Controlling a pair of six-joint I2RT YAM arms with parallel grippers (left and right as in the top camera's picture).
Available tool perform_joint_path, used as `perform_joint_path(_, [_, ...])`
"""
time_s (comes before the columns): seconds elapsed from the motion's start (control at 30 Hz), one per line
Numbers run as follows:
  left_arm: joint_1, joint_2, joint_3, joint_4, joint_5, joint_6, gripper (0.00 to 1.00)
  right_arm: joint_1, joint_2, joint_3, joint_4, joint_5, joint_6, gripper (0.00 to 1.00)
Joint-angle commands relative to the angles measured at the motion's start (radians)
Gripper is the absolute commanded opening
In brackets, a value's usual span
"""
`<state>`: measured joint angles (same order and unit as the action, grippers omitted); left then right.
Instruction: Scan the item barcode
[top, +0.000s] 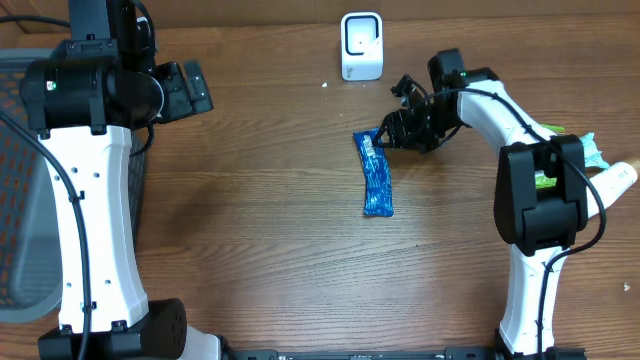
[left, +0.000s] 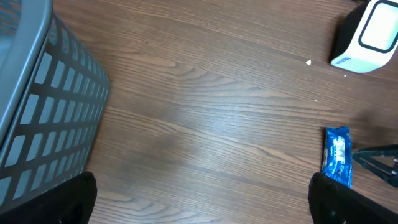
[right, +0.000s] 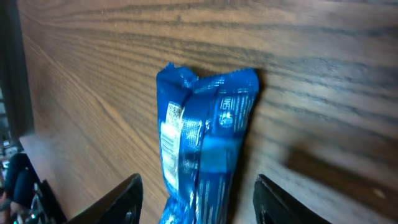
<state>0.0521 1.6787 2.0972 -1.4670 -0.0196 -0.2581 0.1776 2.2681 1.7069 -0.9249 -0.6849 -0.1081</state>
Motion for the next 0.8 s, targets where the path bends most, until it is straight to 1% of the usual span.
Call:
perform_joint_path(0.0, [-0.007, -0.003, 0.018, 0.002, -0.006, 0.011, 1.0, 0.001, 0.005, -0.039, 0.055, -0.04, 0.06, 0.54])
perform_joint_path(0.13, [-0.007, -0.003, 0.018, 0.002, -0.006, 0.011, 1.0, -0.005, 0.005, -0.064, 0.103, -0.035, 0.11, 0.5])
perform_joint_path(0.3, [-0.007, -0.003, 0.019, 0.002, -0.006, 0.011, 1.0, -0.005, 0.009, -0.064, 0.116, -0.032, 0.123, 0.43])
perform_joint_path(0.4, [-0.006, -0.003, 0.018, 0.002, -0.006, 0.011, 1.0, -0.005, 0.019, -0.064, 0.12, -0.011, 0.16, 0.37])
perform_joint_path(0.43, [-0.006, -0.003, 0.018, 0.002, -0.006, 0.011, 1.0, -0.005, 0.025, -0.064, 0.124, -0.005, 0.171, 0.36])
perform_joint_path(0.53, [-0.007, -0.003, 0.018, 0.002, -0.006, 0.011, 1.0, -0.005, 0.035, -0.064, 0.139, 0.041, 0.261, 0.31])
perform_joint_path(0.63, [-0.006, -0.003, 0.018, 0.002, -0.006, 0.011, 1.0, -0.002, 0.035, -0.064, 0.142, 0.06, 0.29, 0.3])
perform_joint_path(0.77, [-0.006, -0.003, 0.018, 0.002, -0.006, 0.011, 1.0, 0.023, 0.035, -0.067, 0.134, 0.072, 0.293, 0.31])
